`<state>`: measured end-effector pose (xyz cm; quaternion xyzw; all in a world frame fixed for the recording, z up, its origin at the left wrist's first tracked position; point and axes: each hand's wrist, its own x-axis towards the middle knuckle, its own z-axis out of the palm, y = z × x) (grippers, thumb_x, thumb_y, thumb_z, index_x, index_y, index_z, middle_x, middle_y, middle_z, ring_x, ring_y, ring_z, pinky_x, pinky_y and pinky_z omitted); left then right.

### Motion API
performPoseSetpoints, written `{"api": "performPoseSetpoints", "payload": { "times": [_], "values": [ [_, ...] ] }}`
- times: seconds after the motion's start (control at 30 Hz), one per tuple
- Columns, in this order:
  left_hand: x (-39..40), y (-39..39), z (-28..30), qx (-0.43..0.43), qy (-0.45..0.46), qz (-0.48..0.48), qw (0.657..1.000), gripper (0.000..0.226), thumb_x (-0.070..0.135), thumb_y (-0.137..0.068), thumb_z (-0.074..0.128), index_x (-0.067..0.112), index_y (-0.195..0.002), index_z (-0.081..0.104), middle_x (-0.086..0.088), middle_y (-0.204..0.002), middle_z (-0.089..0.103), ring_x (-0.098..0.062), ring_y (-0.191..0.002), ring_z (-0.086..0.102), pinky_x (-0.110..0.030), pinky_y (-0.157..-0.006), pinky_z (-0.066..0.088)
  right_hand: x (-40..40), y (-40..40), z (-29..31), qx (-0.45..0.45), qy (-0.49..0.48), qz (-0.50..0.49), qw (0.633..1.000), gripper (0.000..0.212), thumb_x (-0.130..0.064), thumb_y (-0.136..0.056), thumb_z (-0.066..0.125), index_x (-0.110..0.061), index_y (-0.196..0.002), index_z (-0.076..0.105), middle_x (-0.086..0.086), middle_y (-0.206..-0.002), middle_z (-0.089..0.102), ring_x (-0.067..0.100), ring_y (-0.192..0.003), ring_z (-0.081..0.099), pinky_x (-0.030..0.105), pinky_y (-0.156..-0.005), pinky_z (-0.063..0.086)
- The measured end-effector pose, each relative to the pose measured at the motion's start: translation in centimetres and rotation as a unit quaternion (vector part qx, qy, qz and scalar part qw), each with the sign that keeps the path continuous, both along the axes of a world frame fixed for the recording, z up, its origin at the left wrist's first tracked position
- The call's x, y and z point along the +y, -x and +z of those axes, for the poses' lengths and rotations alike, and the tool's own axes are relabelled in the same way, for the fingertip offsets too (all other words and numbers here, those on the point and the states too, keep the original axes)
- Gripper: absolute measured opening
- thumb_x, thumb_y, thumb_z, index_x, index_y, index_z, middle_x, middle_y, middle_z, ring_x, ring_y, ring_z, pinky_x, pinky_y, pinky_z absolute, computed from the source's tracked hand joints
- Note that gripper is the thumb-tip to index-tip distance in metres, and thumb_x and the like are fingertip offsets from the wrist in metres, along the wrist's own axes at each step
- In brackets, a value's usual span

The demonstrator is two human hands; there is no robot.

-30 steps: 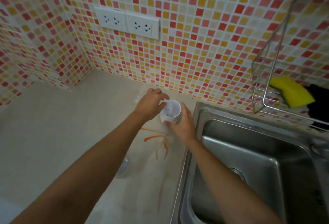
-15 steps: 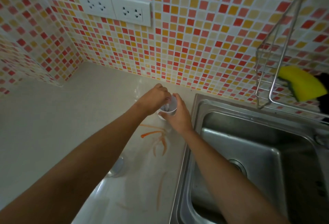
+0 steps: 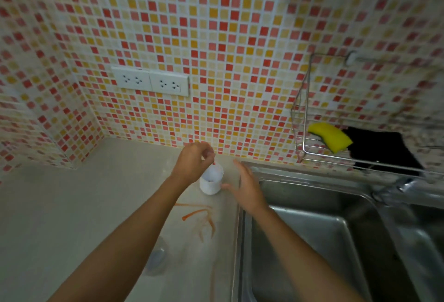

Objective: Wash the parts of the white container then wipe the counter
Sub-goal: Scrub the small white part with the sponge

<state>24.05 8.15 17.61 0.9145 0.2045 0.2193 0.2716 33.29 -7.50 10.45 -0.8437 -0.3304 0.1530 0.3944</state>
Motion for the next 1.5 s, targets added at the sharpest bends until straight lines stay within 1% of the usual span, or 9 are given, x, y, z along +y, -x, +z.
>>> {"api": "performPoseSetpoints", "payload": {
  "times": [0.13, 0.4, 0.6, 0.73, 0.87, 0.97, 1.03, 1.2, 1.5],
  "values": [
    [-4.7, 0.0, 1.5, -0.025, 0.015, -0.047, 0.998, 0.016, 0.022, -0.092, 0.062, 0.01, -0.096, 0.073, -0.004, -0.084, 0.072, -0.014, -0.074, 0.063, -0.028, -0.069, 0.053, -5.8, 1.8, 2.8, -0.06, -0.048, -0.045, 0.996, 0.063, -0.034, -0.085, 0.07, -0.026, -0.141, 0.041, -0.008, -0.142, 0.044, 0.006, -0.126, 0.042, 0.027, -0.103, 0.039],
    [-14.8, -1.4, 1.4, -0.001, 0.095, -0.105, 0.99, 0.013, 0.025, -0.091, 0.065, 0.014, -0.091, 0.071, 0.005, -0.077, 0.067, -0.009, -0.072, 0.062, -0.024, -0.073, 0.052, -16.7, 2.8, 3.1, -0.105, -0.014, -0.144, 0.984, 0.055, -0.029, -0.09, 0.063, -0.027, -0.141, 0.042, -0.005, -0.14, 0.045, 0.012, -0.126, 0.044, 0.029, -0.103, 0.039],
    [-20.0, -3.5, 0.8, -0.016, 0.136, -0.08, 0.987, 0.02, 0.032, -0.091, 0.064, 0.014, -0.085, 0.07, -0.001, -0.07, 0.067, -0.013, -0.063, 0.058, -0.022, -0.056, 0.04, -23.5, 1.5, 2.8, -0.138, -0.01, -0.182, 0.974, 0.04, -0.007, -0.095, 0.049, -0.019, -0.133, 0.052, -0.003, -0.132, 0.052, 0.014, -0.118, 0.052, 0.029, -0.1, 0.044],
    [-23.4, -5.0, 1.3, -0.043, 0.159, -0.058, 0.985, 0.015, 0.028, -0.092, 0.062, 0.02, -0.08, 0.064, -0.001, -0.069, 0.066, -0.015, -0.063, 0.058, -0.03, -0.058, 0.044, -26.6, -1.7, 5.3, -0.169, -0.015, -0.166, 0.971, 0.037, -0.002, -0.095, 0.047, -0.014, -0.129, 0.057, -0.001, -0.128, 0.055, 0.012, -0.113, 0.053, 0.025, -0.1, 0.041],
    [-25.5, -6.4, 2.8, -0.074, 0.156, -0.03, 0.985, 0.013, 0.027, -0.095, 0.058, 0.019, -0.088, 0.063, 0.003, -0.065, 0.061, -0.011, -0.06, 0.054, -0.023, -0.053, 0.041, -26.7, -5.9, 10.2, -0.256, -0.071, -0.154, 0.952, 0.03, -0.01, -0.096, 0.049, -0.012, -0.124, 0.061, 0.0, -0.122, 0.059, 0.015, -0.116, 0.05, 0.026, -0.101, 0.041],
    [-25.8, -7.5, 3.9, -0.083, 0.152, -0.014, 0.985, 0.015, 0.034, -0.095, 0.057, 0.023, -0.088, 0.062, -0.002, -0.07, 0.065, -0.017, -0.066, 0.061, -0.034, -0.059, 0.049, -25.4, -8.8, 14.4, -0.299, -0.112, -0.131, 0.939, 0.028, -0.015, -0.095, 0.053, -0.014, -0.123, 0.061, -0.001, -0.121, 0.06, 0.014, -0.114, 0.049, 0.02, -0.096, 0.036],
    [-25.9, -8.1, 4.5, -0.091, 0.161, -0.002, 0.983, 0.013, 0.036, -0.094, 0.057, 0.026, -0.087, 0.062, 0.001, -0.073, 0.067, -0.017, -0.071, 0.065, -0.038, -0.065, 0.054, -24.0, -11.0, 16.2, -0.301, -0.12, -0.104, 0.941, 0.03, -0.017, -0.095, 0.054, -0.015, -0.124, 0.06, 0.002, -0.126, 0.058, 0.018, -0.121, 0.046, 0.026, -0.1, 0.038],
    [-26.0, -9.1, 5.1, -0.087, 0.169, 0.052, 0.981, 0.016, 0.034, -0.094, 0.058, 0.018, -0.092, 0.061, 0.002, -0.078, 0.066, -0.017, -0.076, 0.064, -0.029, -0.066, 0.052, -19.9, -16.0, 17.3, -0.241, -0.022, -0.018, 0.97, 0.046, -0.025, -0.097, 0.053, -0.016, -0.14, 0.044, 0.008, -0.146, 0.042, 0.028, -0.14, 0.028, 0.043, -0.115, 0.027],
    [-26.0, -9.0, 3.0, -0.079, 0.224, 0.088, 0.967, 0.01, 0.019, -0.094, 0.06, 0.01, -0.096, 0.062, -0.001, -0.086, 0.068, -0.015, -0.081, 0.064, -0.027, -0.074, 0.052, -14.2, -20.1, 14.0, -0.181, 0.093, 0.095, 0.974, 0.061, -0.04, -0.092, 0.056, -0.034, -0.147, 0.029, 0.01, -0.149, 0.031, 0.033, -0.134, 0.033, 0.046, -0.105, 0.038]
  ]
}}
